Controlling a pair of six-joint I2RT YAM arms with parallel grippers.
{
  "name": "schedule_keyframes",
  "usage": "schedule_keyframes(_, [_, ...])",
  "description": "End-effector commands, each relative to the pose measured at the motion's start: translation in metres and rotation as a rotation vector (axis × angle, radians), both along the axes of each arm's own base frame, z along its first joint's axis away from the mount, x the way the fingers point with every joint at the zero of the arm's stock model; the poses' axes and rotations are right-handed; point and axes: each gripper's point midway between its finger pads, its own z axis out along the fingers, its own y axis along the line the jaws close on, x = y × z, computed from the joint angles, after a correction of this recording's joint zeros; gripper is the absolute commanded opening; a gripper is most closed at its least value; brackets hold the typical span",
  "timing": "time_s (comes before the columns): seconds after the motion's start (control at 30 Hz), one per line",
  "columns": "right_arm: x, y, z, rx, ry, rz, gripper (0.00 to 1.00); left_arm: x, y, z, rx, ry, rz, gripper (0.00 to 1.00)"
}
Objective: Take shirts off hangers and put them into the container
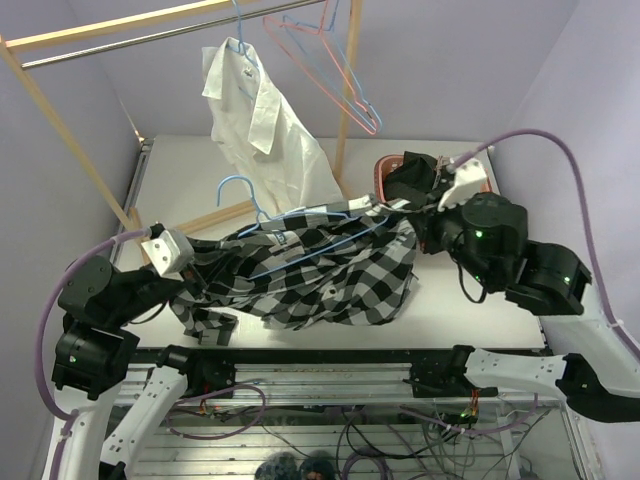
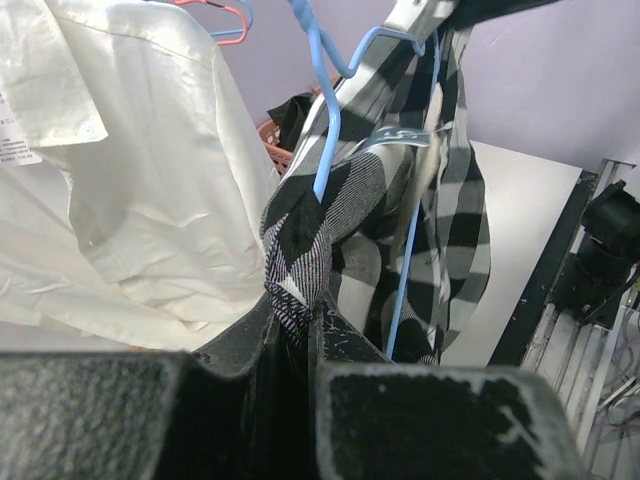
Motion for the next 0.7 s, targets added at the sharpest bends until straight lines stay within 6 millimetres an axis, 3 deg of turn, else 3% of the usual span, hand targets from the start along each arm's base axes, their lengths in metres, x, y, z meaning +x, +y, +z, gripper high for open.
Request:
schedule_keyframes(0.0, [0.003,-0.047,0.017,0.007,-0.056,-0.189,0.0,-0.009,-0.004,0.014,-0.021,-0.061,-0.044,0.07])
schedule_keyframes(0.1, [-0.006,-0.024,0.002,-0.02,0.009,-0.058,0.02,-0.015,-0.009,0.015,-0.025,-0.067,-0.091,0.07])
schedule_keyframes(0.2, [-0.03,0.015,-0.014,-0.029,0.097,0.196,0.35,-0.013,-0.009,0.014,-0.026,-0.066,-0.085,0.07])
schedule_keyframes(0.27, [-0.047,0.03,-0.012,0.0,0.125,0.327,0.44,-0.011,-0.009,0.01,-0.018,-0.055,-0.082,0.07])
schedule_keyframes(0.47, [-0.069,0.026,0.018,0.066,0.037,0.456,0.44,-0.013,-0.014,0.005,-0.018,-0.043,-0.128,0.07])
schedule_keyframes(0.67, [-0.082,0.025,0.028,0.069,0.017,0.529,0.43,-0.022,-0.022,0.002,-0.016,-0.041,-0.204,0.07])
